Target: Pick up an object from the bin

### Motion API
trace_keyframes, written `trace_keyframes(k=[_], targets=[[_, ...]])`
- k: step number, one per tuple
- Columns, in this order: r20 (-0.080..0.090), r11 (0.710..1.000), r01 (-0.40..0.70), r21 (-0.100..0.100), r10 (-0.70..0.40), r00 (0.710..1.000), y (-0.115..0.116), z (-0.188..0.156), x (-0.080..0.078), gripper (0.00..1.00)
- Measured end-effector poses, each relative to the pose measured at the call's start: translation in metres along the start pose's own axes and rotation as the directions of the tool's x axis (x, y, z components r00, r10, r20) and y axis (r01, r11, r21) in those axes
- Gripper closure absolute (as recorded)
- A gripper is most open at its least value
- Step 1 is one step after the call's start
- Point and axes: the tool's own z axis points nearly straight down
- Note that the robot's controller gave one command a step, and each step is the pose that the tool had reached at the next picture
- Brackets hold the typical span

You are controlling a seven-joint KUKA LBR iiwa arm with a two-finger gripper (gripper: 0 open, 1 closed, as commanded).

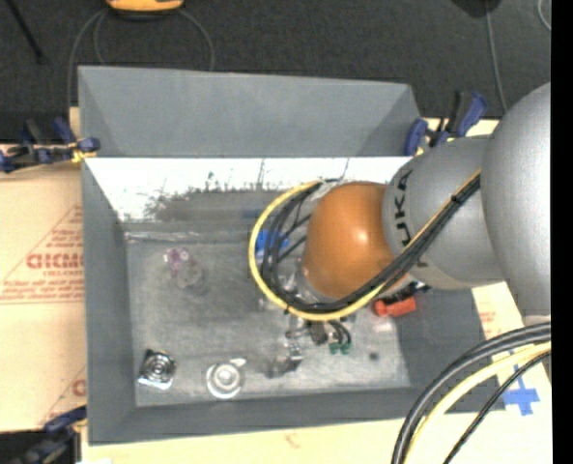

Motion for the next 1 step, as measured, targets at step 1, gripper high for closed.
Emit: trace_keyframes(k=[1], targets=[[-0.003, 0.99, -0.144, -0.004, 0.144, 0.99, 0.1344, -0.0268, -0.0138, 0.0]])
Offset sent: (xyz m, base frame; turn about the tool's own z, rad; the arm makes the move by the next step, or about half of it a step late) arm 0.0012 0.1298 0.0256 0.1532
